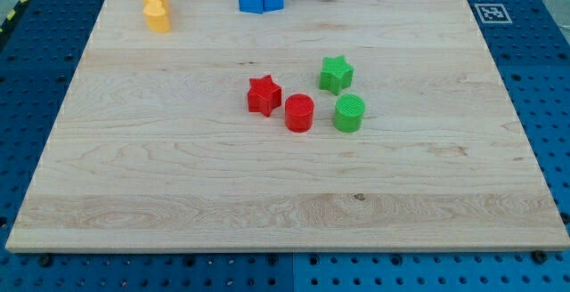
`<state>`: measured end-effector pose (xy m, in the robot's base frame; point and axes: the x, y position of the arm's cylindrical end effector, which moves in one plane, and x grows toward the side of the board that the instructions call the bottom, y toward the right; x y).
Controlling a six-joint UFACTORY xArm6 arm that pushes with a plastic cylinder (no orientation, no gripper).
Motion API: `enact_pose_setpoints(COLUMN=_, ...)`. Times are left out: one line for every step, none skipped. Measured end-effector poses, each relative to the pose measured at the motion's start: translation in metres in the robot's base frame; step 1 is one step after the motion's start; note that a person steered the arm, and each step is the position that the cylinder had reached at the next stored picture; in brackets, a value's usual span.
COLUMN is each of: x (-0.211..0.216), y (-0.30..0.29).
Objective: Point your arm at the blue triangle
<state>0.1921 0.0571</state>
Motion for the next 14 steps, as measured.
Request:
enact_pose_setpoints(x=0.001, y=-0.025)
enact_pose_setpoints(x=0.001, y=-0.051)
enact_pose_setpoints(x=0.000, y=-0.066)
enact_pose_setpoints(x=0.001, y=-0.062)
enact_pose_setpoints(x=0.027, y=-0.032)
enact_pose_setpoints(x=0.060, y=-0.043)
enact_pose_setpoints(x=0.079, y=-0.091)
enact_pose_setpoints(x=0.082, y=-0.148)
enact_pose_setpoints(x=0.060, y=-0.208)
enact_pose_setpoints(x=0.016, y=-0.228)
enact_pose_setpoints(x=0.000, y=-0.225)
enact_pose_setpoints(x=-0.001, y=-0.211)
enact_pose_setpoints(x=0.000, y=-0.210)
enact_pose_setpoints(x=-0.001, y=-0.195)
